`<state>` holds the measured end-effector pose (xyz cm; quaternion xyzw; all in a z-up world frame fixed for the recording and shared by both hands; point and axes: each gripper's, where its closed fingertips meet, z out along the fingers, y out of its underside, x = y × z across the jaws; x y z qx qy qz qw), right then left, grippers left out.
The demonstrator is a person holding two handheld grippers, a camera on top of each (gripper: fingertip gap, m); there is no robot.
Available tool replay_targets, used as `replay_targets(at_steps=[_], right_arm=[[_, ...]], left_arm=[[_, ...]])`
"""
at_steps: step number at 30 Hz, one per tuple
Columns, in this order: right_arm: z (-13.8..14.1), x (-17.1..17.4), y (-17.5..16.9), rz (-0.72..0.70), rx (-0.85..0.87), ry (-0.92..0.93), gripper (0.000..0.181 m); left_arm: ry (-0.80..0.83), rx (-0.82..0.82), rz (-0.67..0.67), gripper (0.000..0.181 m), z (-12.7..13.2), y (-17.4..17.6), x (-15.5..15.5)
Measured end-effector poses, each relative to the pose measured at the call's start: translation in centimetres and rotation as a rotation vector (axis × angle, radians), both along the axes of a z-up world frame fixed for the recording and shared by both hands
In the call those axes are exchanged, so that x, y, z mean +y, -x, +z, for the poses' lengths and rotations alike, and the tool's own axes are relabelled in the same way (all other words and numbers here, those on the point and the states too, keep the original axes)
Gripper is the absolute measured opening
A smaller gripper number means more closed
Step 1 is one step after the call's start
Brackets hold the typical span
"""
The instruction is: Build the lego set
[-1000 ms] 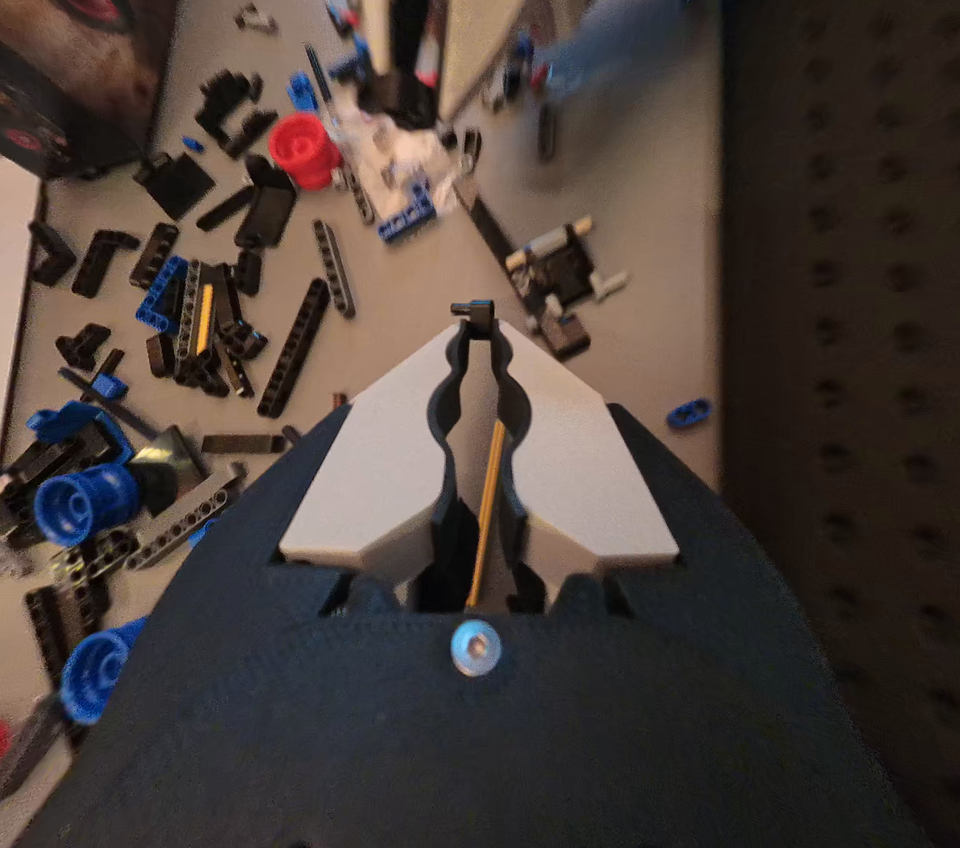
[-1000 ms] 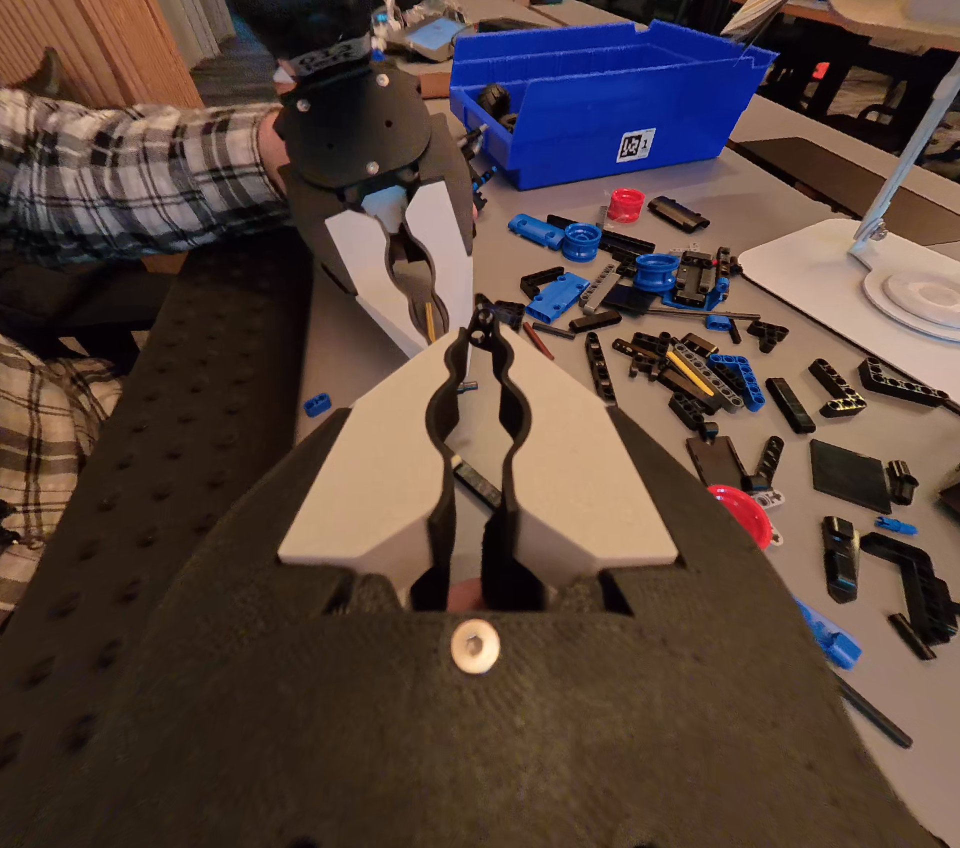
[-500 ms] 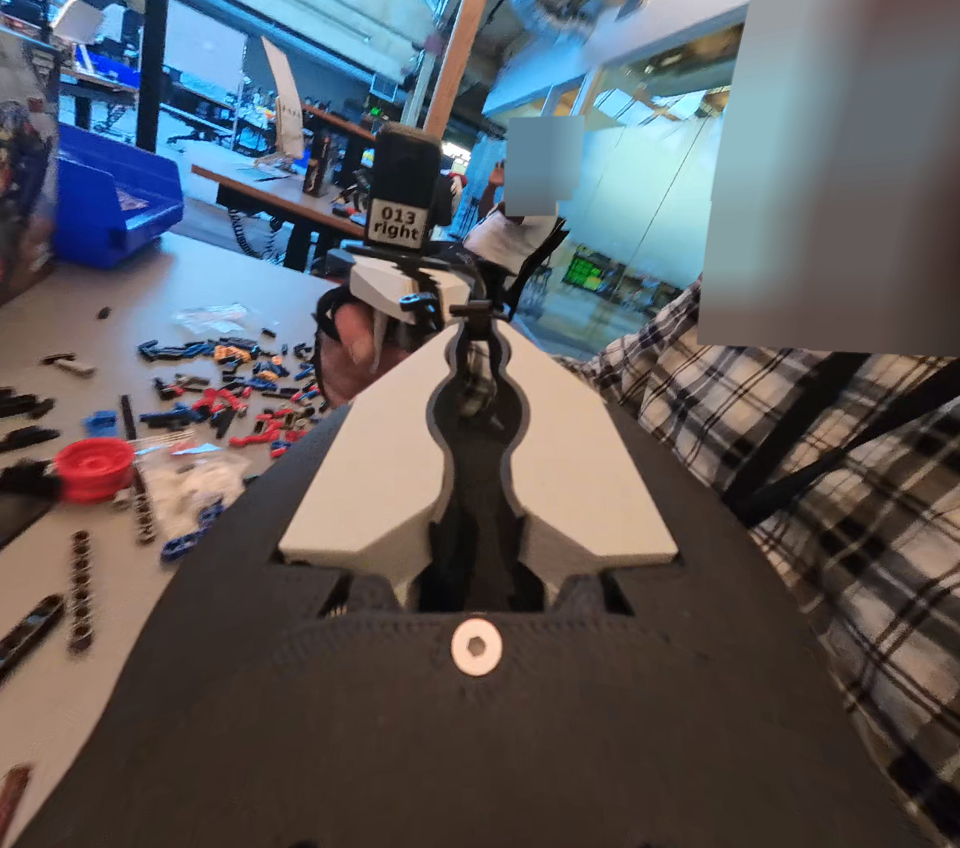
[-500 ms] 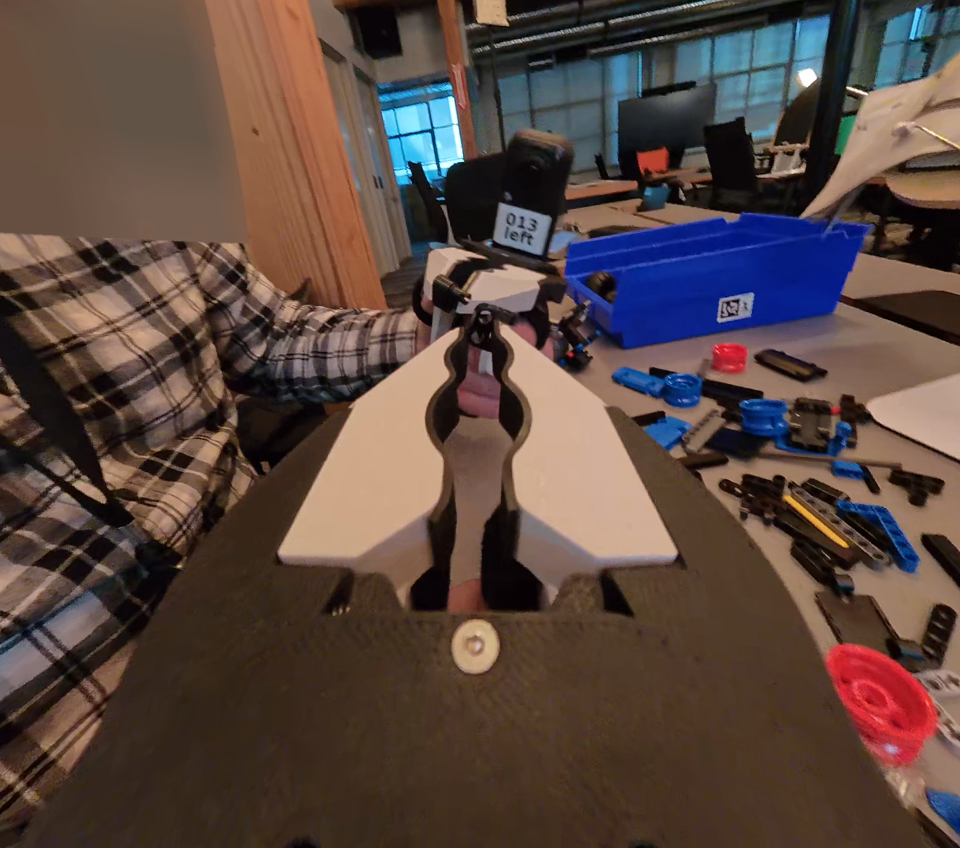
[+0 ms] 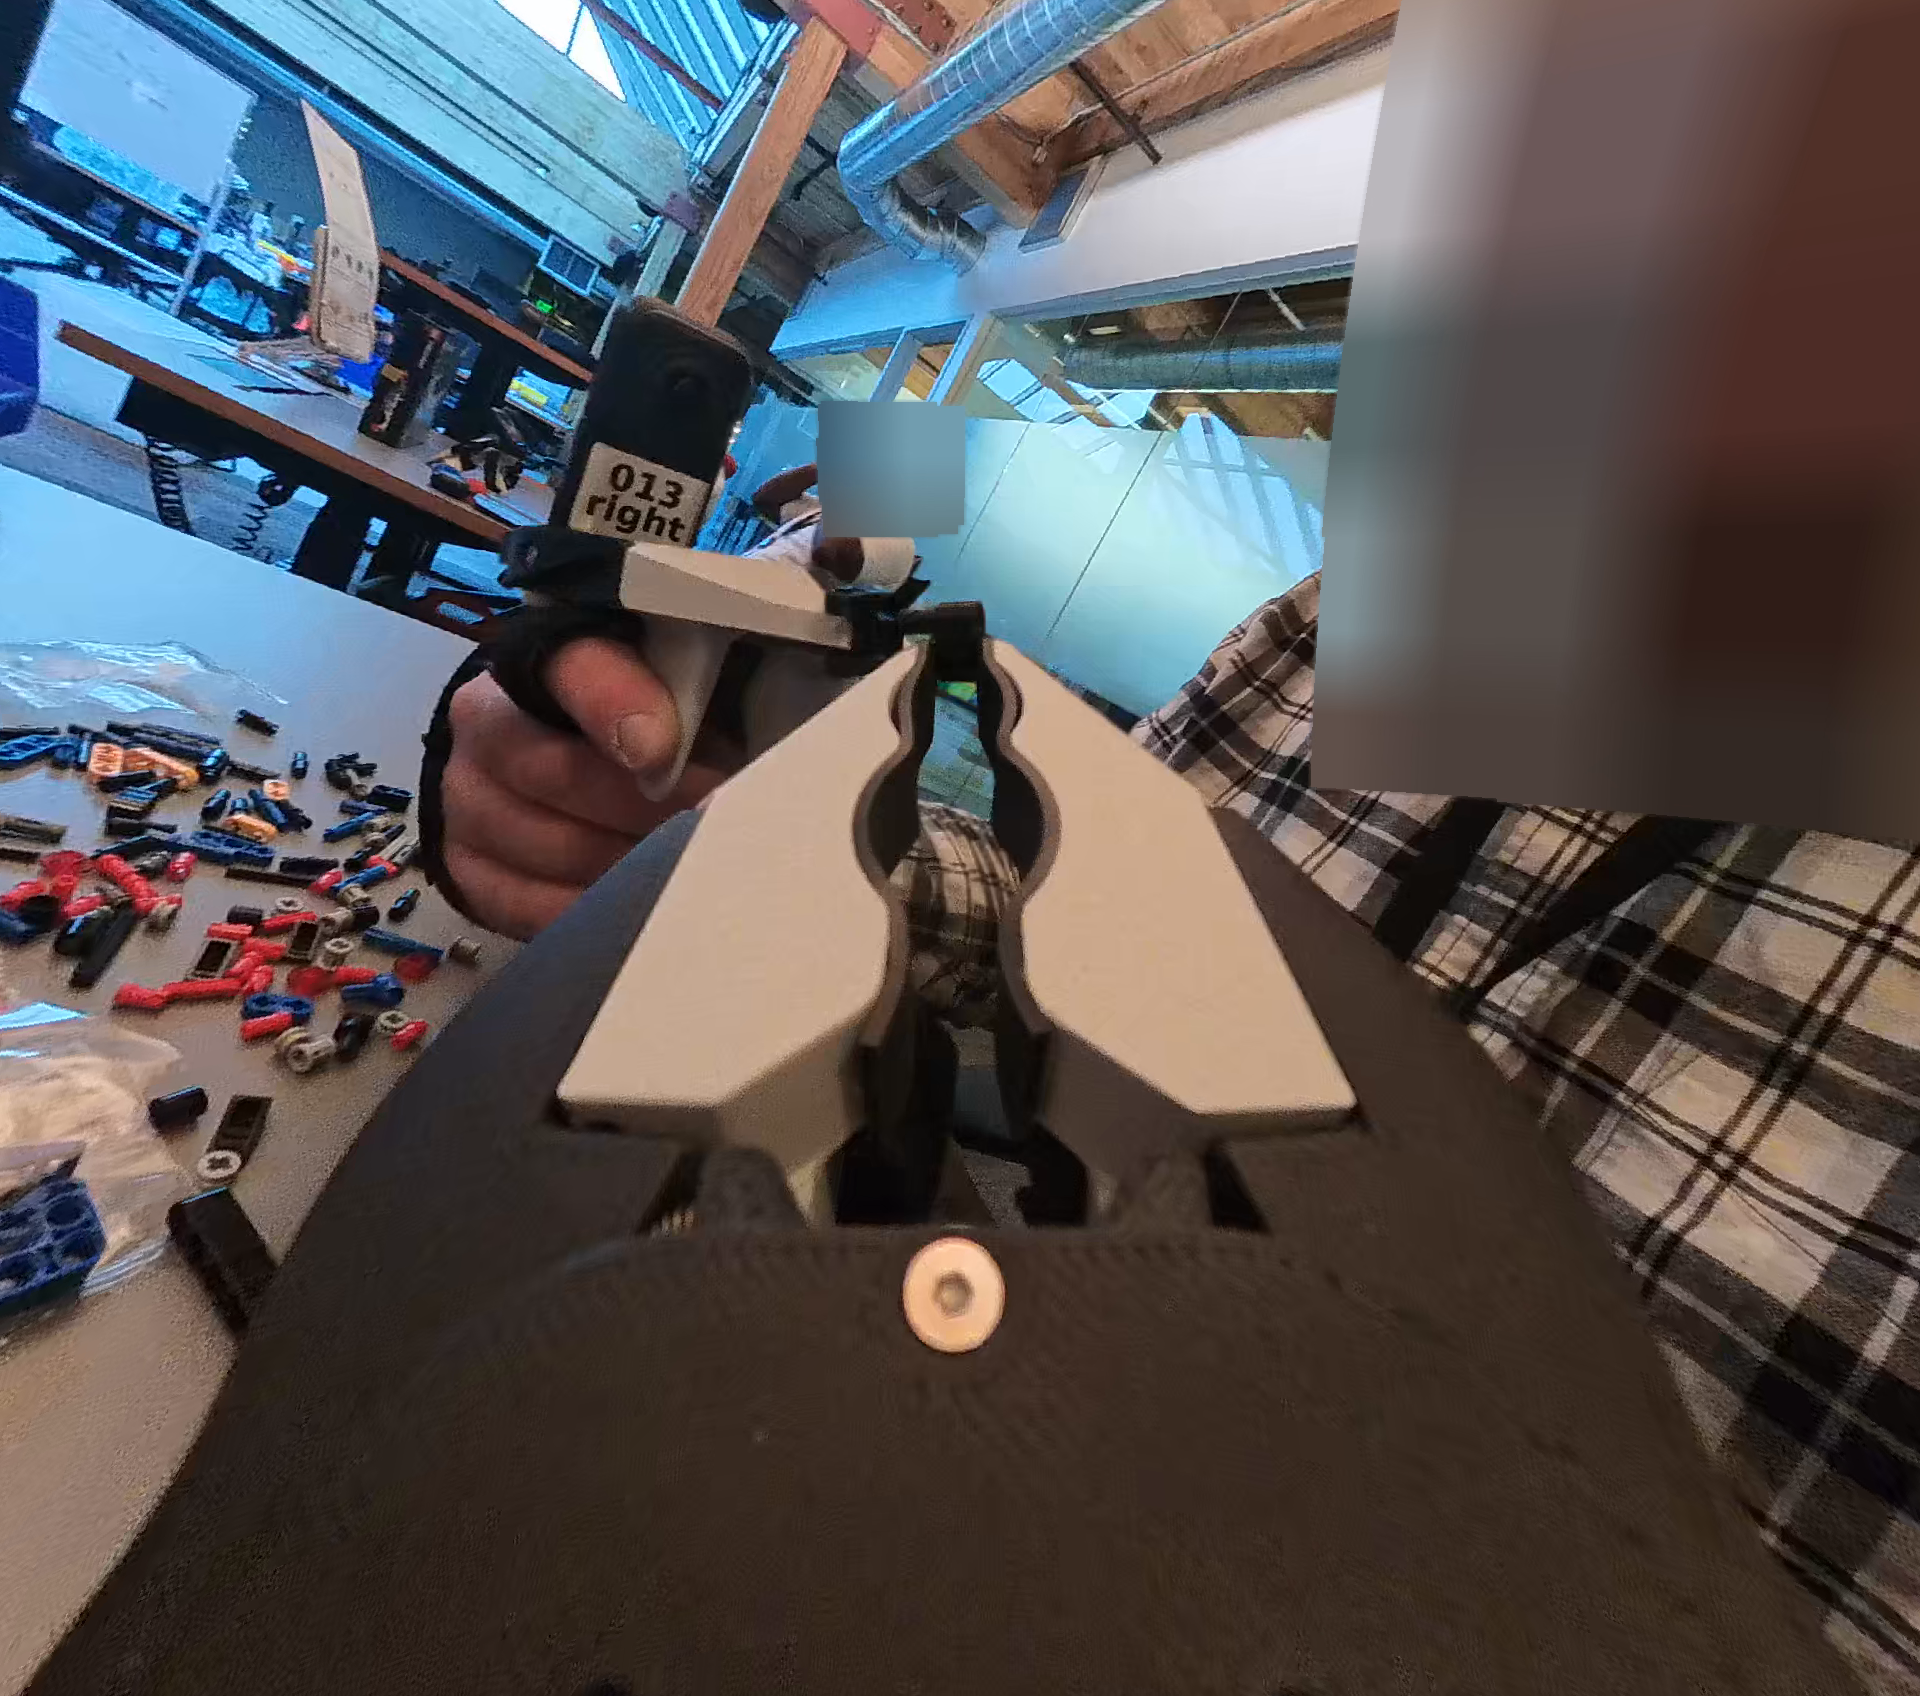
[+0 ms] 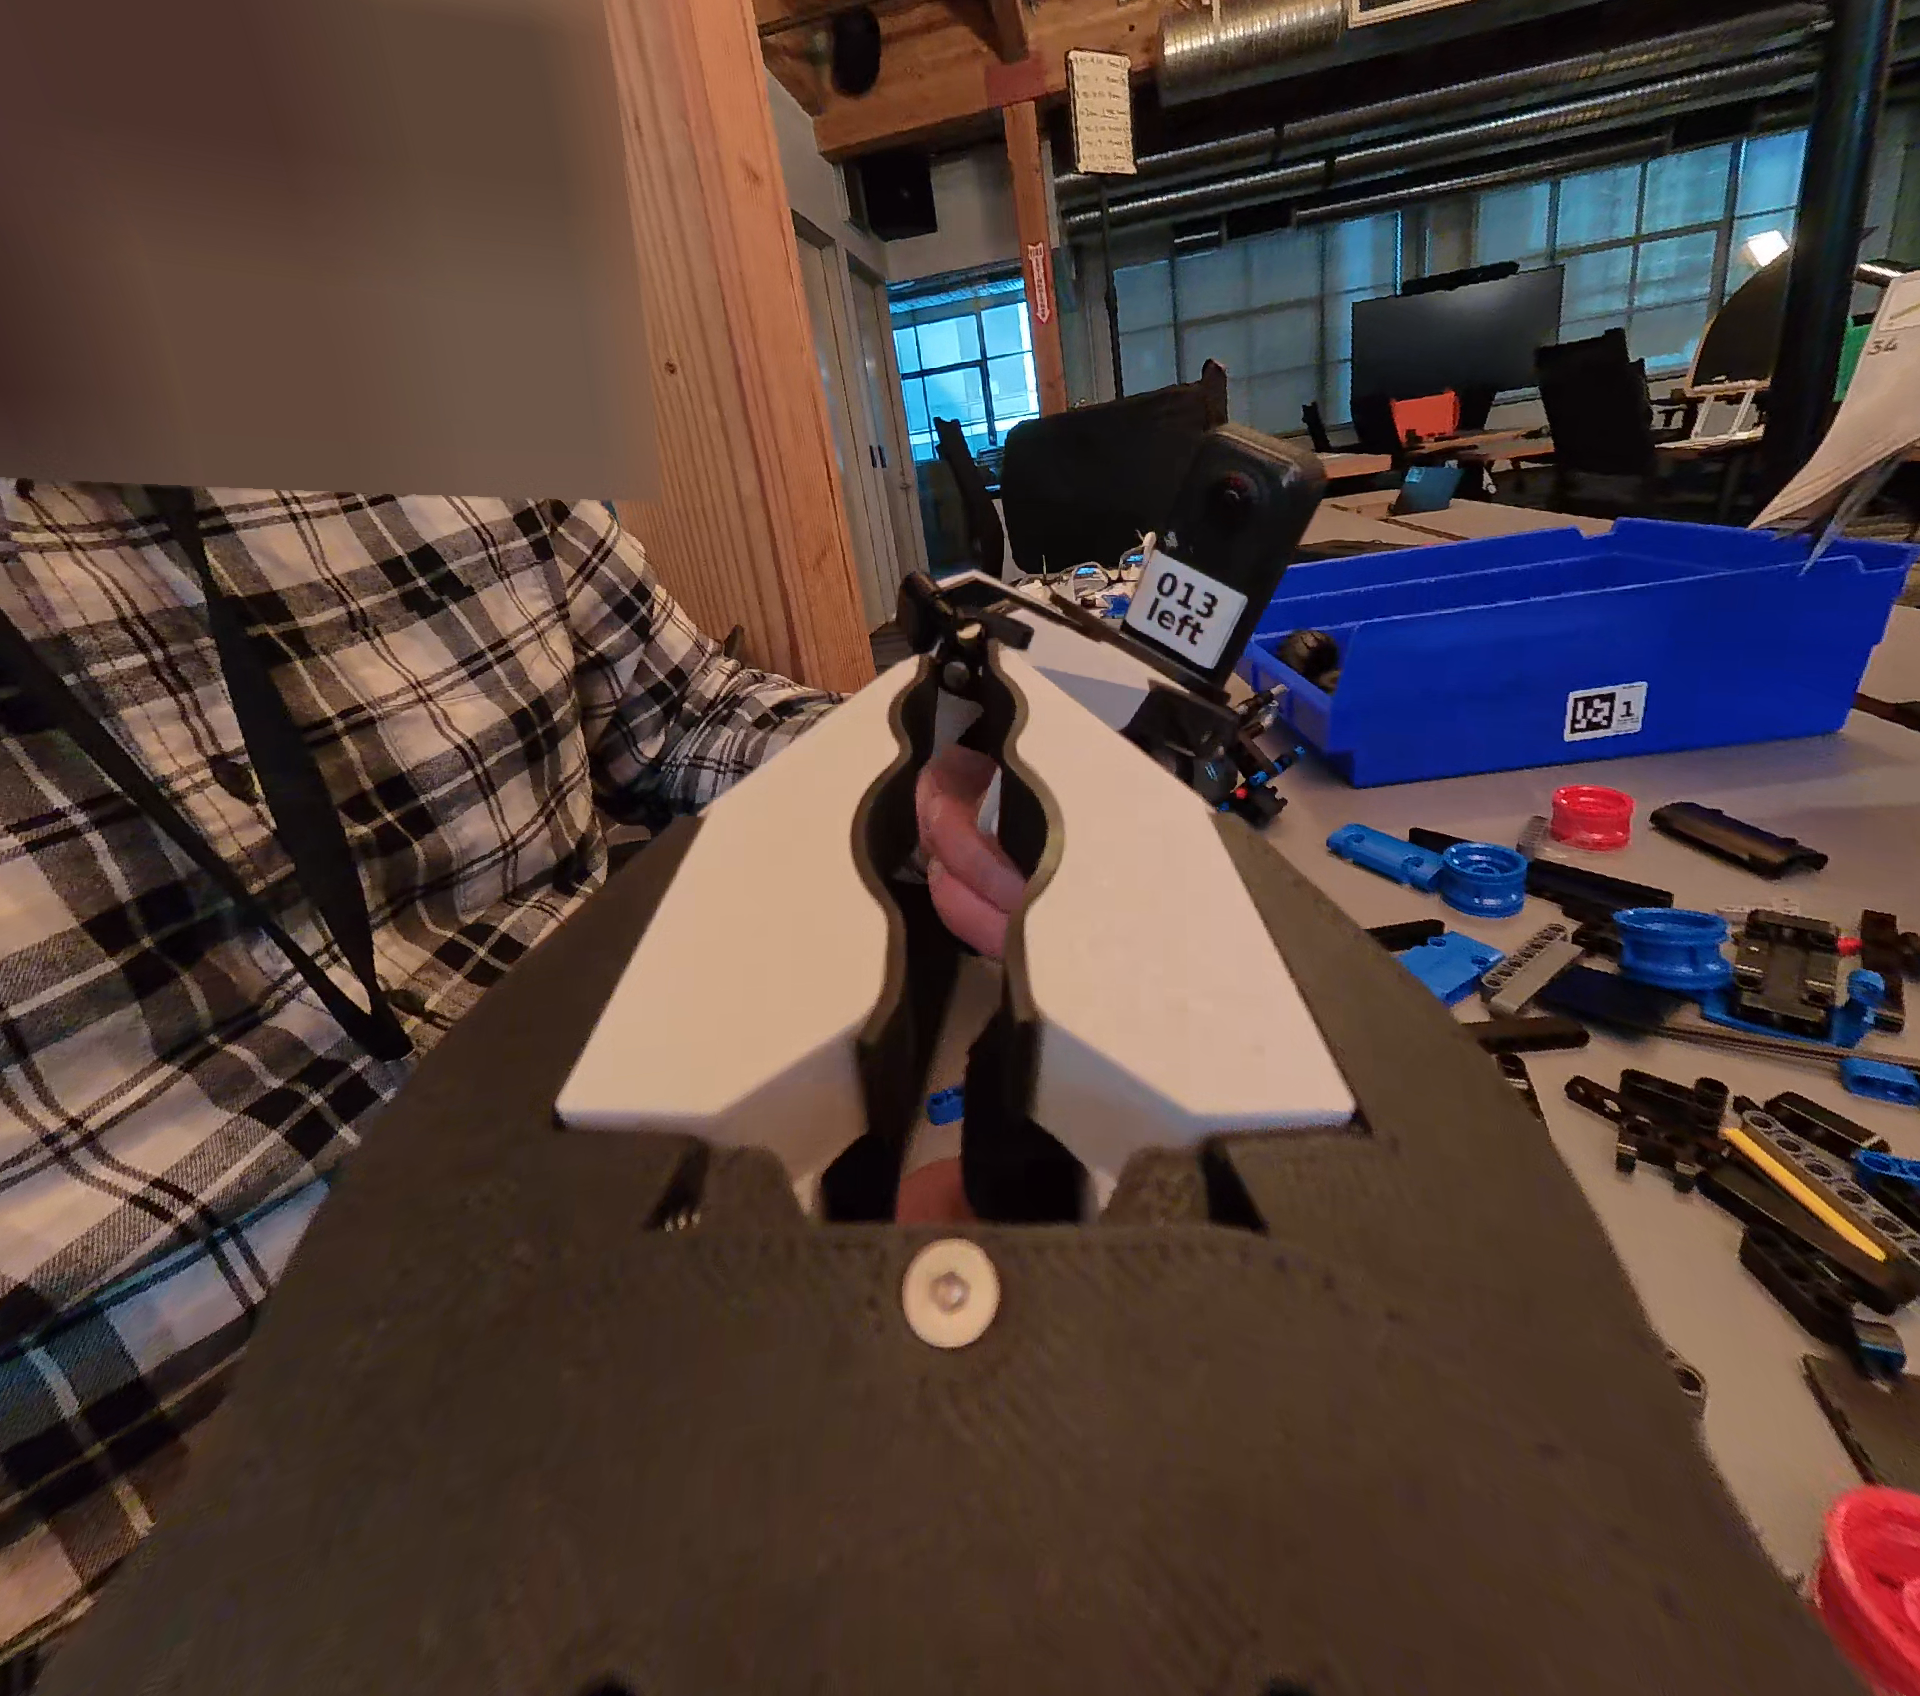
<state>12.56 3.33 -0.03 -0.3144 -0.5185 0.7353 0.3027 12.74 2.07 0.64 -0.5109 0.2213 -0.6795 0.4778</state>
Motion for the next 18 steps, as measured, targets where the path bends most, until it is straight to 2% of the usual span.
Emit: replay_targets(at_steps=[18], right_arm=[[1.2,-0.8,-0.6,0.053,0.067,0.051,0.007]], left_arm=[[-0.001,-0.17,-0.058,0.006,1.3,0.1,-0.3]])
